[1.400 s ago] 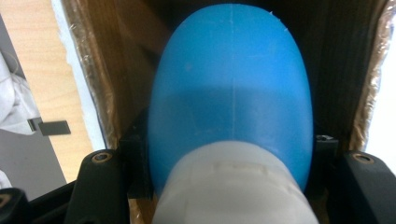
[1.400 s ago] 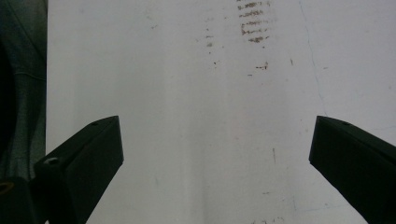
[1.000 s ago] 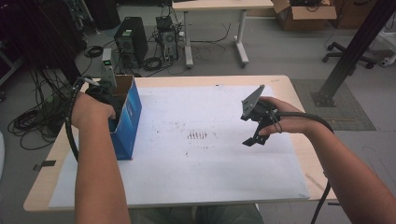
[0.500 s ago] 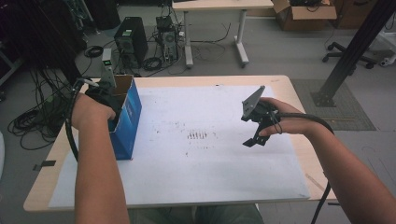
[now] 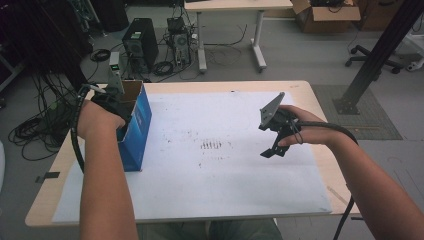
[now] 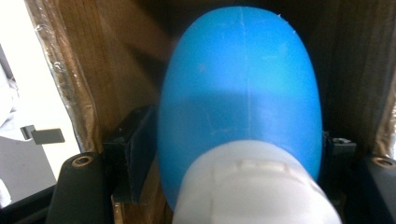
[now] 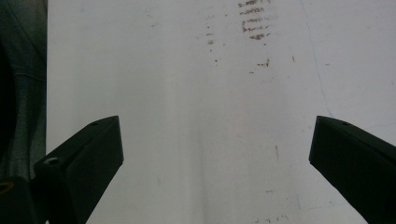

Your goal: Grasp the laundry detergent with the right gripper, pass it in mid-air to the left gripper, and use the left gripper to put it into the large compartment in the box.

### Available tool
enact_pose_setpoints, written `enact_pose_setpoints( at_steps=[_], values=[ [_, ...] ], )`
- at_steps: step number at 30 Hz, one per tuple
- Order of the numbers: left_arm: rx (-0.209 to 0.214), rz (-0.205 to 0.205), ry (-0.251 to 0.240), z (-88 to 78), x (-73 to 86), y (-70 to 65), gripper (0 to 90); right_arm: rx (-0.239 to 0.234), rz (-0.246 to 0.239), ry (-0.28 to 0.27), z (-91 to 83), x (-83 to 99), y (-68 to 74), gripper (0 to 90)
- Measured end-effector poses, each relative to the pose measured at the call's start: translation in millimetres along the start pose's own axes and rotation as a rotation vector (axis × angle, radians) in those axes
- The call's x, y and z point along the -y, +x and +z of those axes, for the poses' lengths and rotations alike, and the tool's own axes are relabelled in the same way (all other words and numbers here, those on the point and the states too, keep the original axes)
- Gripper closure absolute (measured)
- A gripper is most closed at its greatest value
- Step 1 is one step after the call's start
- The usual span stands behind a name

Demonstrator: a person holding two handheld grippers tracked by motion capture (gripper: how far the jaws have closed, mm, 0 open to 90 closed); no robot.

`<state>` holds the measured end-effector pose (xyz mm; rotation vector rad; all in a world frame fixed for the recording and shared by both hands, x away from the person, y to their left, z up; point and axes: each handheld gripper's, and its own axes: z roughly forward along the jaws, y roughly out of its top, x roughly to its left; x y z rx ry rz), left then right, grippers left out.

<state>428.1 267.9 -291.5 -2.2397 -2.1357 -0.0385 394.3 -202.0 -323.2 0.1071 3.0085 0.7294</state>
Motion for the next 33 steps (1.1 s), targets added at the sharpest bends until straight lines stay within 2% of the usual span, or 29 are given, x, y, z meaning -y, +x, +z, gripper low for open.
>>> enact_pose_setpoints(
  at_steps=[8,13,16,25,33],
  values=[
    [-0.002,0.007,-0.01,-4.8,1.8,-1.2,28.5,0.001,-0.003,-0.003,0.0,-0.7,0.3,3.0],
    [-0.009,0.026,-0.006,-9.8,3.5,-1.7,28.4,0.001,-0.004,-0.005,-0.3,-0.7,0.2,3.0],
    [-0.006,0.015,-0.01,-14.2,5.2,-0.3,27.0,0.0,-0.003,-0.006,-0.1,-1.2,0.3,3.0],
    [-0.015,0.029,-0.022,-21.1,9.7,-0.5,27.3,-0.002,-0.012,-0.01,-0.4,-3.7,1.7,3.0],
    [-0.002,0.018,-0.011,-24.1,12.7,-0.9,25.0,-0.003,-0.014,-0.009,-2.6,-3.5,4.0,3.0]
  ],
)
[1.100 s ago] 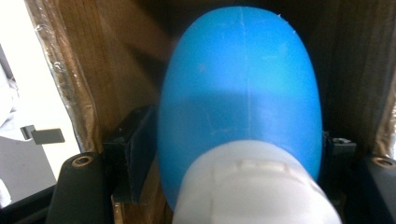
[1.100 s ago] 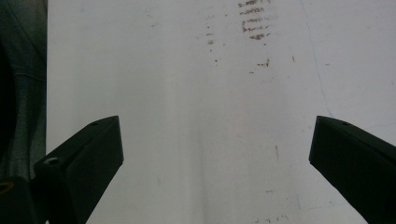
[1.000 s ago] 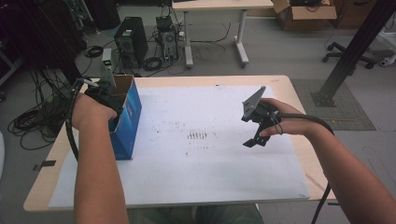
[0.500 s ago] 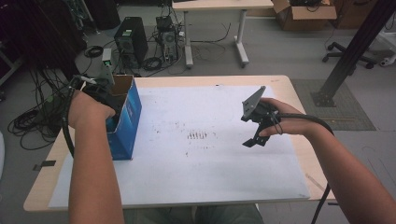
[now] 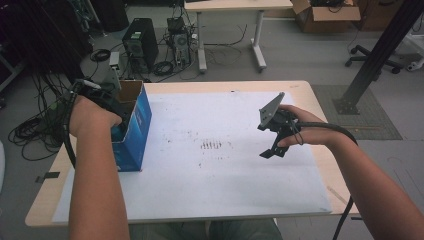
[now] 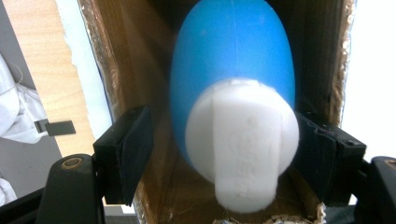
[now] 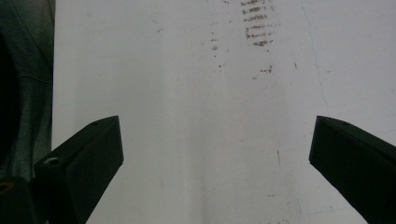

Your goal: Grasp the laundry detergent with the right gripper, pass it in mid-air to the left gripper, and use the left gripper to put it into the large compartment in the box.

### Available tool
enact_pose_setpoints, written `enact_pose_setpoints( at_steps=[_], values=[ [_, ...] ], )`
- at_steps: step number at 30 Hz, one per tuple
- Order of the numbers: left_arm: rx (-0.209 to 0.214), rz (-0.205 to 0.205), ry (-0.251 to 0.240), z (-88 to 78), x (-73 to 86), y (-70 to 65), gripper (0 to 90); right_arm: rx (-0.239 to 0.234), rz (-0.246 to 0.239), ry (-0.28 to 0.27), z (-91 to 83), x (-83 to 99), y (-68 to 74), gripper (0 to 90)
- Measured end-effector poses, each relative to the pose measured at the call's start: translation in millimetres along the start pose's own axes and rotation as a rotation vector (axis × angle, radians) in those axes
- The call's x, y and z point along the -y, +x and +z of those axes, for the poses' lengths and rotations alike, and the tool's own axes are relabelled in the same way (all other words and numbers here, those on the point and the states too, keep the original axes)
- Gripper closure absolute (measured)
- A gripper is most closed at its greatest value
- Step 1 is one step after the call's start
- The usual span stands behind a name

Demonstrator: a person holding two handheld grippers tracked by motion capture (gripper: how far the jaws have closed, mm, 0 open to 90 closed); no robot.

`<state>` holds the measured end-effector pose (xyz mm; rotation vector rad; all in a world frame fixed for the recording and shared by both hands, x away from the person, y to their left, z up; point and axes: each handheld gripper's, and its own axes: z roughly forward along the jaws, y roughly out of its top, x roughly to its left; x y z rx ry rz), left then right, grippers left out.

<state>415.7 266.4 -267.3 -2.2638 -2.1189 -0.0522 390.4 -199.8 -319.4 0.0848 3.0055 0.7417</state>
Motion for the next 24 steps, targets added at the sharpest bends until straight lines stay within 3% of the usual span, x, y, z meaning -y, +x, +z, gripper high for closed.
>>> enact_pose_setpoints(
  at_steps=[14,20,24],
  values=[
    [-0.008,0.004,-0.022,-20.7,6.1,-7.2,17.7,0.003,-0.011,-0.006,-2.5,-0.7,2.9,3.0],
    [-0.028,0.036,-0.043,-38.8,9.3,-15.7,10.6,0.004,-0.012,-0.011,-4.5,-1.0,4.0,3.0],
    [-0.031,0.083,-0.048,-48.9,10.9,-26.3,4.1,0.006,-0.017,-0.014,-5.7,-0.8,4.2,3.0]
  ],
)
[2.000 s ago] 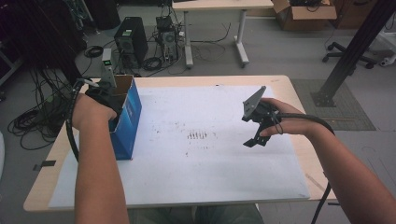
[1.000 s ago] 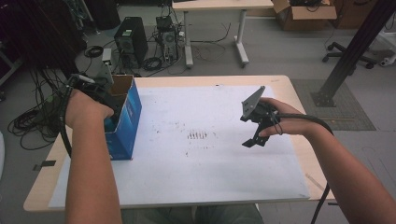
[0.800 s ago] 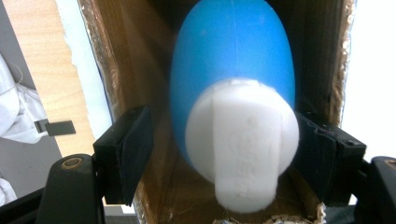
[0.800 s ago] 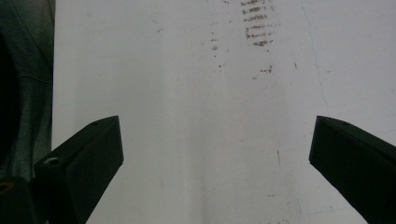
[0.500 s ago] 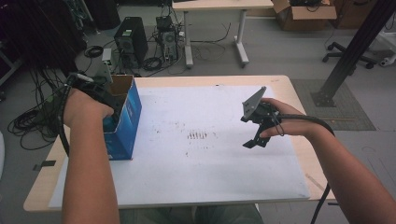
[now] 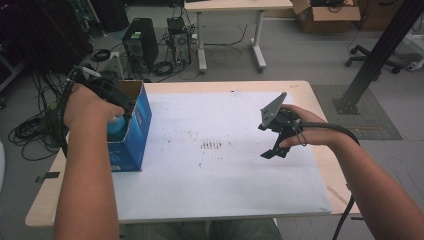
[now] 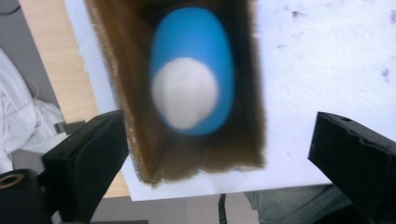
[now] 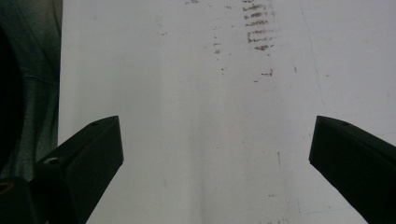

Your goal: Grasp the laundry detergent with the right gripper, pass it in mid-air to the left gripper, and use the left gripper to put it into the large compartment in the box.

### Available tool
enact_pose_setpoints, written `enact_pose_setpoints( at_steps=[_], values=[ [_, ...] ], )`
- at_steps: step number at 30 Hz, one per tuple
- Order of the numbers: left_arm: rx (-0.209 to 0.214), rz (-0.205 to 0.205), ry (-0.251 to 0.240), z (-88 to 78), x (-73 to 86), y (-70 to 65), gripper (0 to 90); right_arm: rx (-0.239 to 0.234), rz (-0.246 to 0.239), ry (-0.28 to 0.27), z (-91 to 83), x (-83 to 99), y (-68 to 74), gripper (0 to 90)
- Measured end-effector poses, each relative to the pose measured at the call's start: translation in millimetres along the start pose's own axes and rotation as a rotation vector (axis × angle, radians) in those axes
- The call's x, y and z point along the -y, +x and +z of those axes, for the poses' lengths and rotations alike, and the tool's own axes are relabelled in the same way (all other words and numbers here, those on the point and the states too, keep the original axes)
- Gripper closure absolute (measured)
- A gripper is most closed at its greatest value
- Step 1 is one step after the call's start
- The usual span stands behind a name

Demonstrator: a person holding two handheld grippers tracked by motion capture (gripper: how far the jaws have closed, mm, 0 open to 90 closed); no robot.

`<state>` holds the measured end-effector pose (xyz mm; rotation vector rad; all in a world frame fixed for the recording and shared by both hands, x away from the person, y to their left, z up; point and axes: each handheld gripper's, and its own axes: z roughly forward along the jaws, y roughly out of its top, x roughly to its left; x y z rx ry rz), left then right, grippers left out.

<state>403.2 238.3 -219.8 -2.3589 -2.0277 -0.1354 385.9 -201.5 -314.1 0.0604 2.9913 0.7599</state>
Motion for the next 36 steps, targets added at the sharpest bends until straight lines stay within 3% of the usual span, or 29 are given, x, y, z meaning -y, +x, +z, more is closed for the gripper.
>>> enact_pose_setpoints(
  at_steps=[8,15,21,26,31,36],
  values=[
    [-0.024,0.118,-0.033,-19.3,-2.8,-30.0,0.2,0.002,0.006,0.001,-2.0,1.6,1.2,3.0],
    [-0.029,0.3,-0.062,-35.7,-9.8,-64.4,0.2,0.008,0.014,0.002,-5.4,3.1,0.4,3.0],
    [-0.032,0.541,-0.123,-51.8,-15.6,-97.4,0.2,0.012,0.011,0.011,-8.7,0.9,-0.1,3.0],
    [-0.069,0.739,-0.118,-56.7,-15.6,-126.1,0.2,0.015,0.016,0.023,-11.9,1.0,0.2,3.0],
    [-0.042,0.87,-0.139,-55.1,-15.2,-143.3,0.2,0.015,0.011,0.032,-12.9,0.3,0.2,3.0],
    [-0.031,0.984,-0.097,-44.8,-14.6,-158.2,0.2,0.015,0.0,0.058,-13.9,-3.4,3.1,3.0]
  ],
)
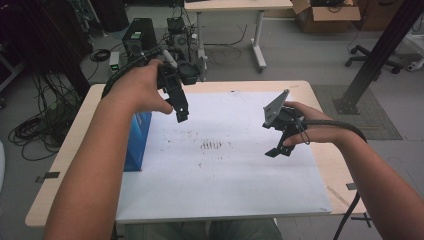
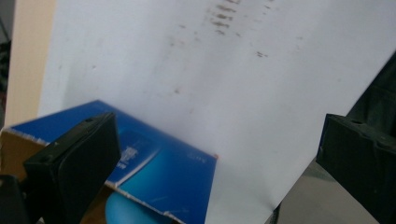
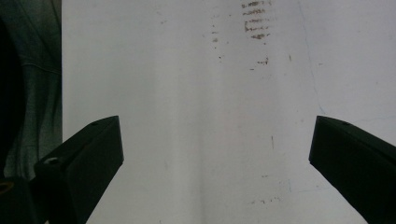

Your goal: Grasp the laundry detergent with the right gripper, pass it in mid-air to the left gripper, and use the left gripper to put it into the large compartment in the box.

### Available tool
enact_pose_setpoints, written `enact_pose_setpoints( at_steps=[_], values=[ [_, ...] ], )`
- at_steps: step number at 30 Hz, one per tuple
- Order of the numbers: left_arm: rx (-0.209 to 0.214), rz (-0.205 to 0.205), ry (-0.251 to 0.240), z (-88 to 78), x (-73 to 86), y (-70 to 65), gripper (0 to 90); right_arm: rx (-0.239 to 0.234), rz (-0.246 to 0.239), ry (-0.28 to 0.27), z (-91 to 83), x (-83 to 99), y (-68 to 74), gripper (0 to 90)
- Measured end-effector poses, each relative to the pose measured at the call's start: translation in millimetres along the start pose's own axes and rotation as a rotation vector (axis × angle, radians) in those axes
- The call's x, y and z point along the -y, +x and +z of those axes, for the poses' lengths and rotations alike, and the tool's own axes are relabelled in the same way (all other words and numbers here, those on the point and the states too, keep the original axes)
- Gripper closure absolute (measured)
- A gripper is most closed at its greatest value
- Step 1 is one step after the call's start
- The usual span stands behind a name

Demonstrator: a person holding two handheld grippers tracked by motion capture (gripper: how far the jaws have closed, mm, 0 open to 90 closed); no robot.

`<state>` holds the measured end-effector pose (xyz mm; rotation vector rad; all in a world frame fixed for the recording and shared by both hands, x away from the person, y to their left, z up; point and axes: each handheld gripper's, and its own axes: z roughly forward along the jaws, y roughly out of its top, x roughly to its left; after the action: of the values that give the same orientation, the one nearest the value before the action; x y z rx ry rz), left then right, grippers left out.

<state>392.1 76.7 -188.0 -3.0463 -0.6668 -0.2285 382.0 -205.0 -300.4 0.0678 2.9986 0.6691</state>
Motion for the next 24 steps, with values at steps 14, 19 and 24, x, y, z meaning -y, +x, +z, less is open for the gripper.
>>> enact_pose_setpoints(
  at_steps=[14,19,24],
  values=[
    [0.071,0.287,0.048,45.2,-18.5,-32.9,0.2,-0.017,0.008,0.071,6.4,-8.8,1.7,3.4],
    [0.088,0.328,0.043,52.3,-20.1,-38.5,0.2,-0.017,0.012,0.089,6.2,-8.6,-3.4,3.4],
    [0.104,0.354,0.038,52.5,-21.9,-39.6,0.2,-0.024,0.015,0.104,5.3,-10.8,-6.5,3.4]
  ],
)
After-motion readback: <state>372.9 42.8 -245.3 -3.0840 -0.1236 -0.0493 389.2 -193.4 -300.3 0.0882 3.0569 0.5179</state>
